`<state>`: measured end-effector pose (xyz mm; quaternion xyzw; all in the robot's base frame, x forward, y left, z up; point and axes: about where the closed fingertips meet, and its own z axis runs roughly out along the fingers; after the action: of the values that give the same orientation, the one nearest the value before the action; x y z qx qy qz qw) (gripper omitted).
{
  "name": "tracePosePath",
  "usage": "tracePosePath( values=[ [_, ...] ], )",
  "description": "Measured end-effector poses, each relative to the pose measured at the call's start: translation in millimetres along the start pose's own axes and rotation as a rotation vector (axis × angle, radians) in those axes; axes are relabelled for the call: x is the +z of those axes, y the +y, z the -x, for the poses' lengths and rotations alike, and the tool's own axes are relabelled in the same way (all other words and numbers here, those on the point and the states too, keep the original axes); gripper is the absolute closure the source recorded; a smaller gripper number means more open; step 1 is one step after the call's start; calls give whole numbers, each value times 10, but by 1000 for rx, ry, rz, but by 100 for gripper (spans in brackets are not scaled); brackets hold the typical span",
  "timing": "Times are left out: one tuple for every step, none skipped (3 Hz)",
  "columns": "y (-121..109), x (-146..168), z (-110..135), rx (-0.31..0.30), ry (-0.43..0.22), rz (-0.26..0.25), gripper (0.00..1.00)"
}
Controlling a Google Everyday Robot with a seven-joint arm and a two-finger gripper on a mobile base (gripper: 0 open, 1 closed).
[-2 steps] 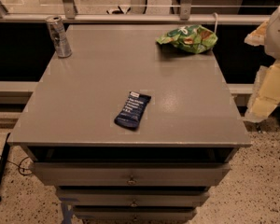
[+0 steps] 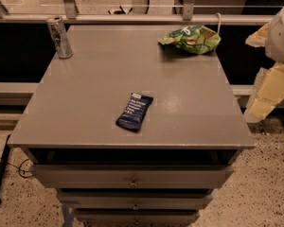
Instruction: Pick green rice chip bag
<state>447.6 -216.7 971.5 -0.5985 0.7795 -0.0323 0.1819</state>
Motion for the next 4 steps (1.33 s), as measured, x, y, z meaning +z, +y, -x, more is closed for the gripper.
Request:
tracePosePath(
  values=[
    [-215,303,-47,25,-86,-24,0],
    [-571,651,-72,61,-187,-66,0],
    [-903,946,-34,88,-280,-98,0],
    [-1410,1264,220,104,-434,-154,0]
  ],
)
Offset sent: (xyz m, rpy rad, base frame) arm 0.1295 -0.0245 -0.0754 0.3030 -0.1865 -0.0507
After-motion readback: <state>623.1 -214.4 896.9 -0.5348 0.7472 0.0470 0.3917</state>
